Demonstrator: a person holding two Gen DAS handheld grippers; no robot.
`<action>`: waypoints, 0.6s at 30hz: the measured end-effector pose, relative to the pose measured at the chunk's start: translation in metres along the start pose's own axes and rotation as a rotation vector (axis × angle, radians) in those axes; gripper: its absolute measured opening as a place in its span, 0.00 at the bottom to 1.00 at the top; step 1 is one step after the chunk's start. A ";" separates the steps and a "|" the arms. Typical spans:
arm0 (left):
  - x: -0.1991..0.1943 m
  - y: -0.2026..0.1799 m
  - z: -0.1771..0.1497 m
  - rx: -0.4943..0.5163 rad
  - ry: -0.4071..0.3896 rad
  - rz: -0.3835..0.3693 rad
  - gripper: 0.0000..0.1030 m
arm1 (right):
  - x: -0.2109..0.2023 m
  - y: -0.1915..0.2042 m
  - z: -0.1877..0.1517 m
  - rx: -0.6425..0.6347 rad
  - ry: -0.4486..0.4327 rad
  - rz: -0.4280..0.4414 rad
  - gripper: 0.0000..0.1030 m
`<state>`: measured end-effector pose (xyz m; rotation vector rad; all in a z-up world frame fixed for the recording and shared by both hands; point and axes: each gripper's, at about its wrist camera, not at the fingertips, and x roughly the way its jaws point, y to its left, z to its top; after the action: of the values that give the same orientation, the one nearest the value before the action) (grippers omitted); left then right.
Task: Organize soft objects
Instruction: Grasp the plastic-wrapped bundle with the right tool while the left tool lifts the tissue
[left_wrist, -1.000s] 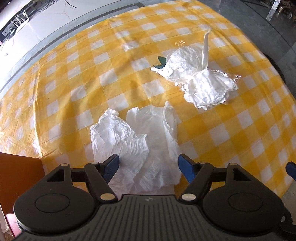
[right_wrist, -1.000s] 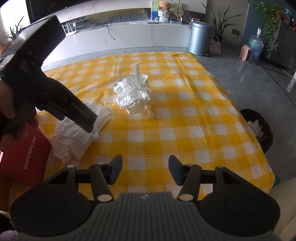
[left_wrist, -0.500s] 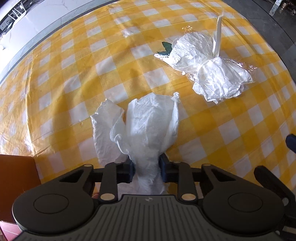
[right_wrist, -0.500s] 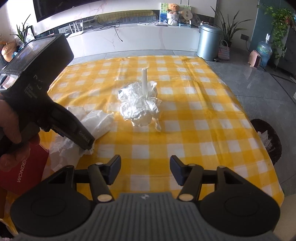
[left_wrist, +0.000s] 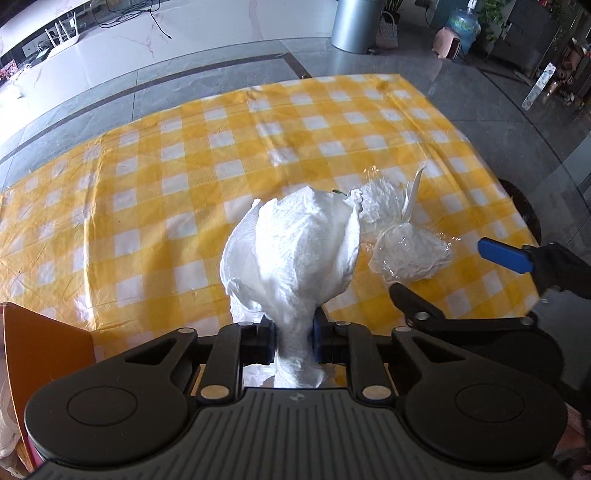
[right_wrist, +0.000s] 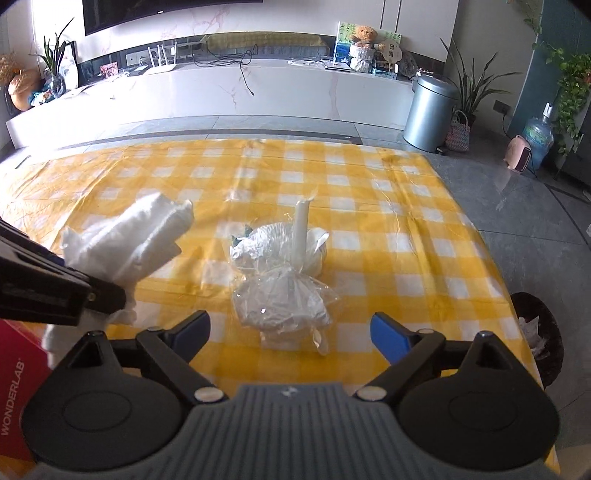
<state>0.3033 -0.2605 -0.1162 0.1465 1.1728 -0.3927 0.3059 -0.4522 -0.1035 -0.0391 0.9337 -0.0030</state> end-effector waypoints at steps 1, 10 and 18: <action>-0.003 0.001 0.001 -0.004 -0.006 -0.006 0.20 | 0.005 0.002 0.002 -0.011 0.007 -0.010 0.89; -0.011 0.006 -0.003 0.003 -0.021 -0.040 0.20 | 0.035 0.011 0.014 -0.018 0.072 -0.060 0.73; -0.020 0.011 -0.009 -0.011 -0.031 -0.054 0.20 | 0.032 0.010 0.013 0.021 0.097 -0.037 0.26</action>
<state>0.2930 -0.2429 -0.1021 0.0991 1.1500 -0.4345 0.3352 -0.4424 -0.1215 -0.0369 1.0296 -0.0491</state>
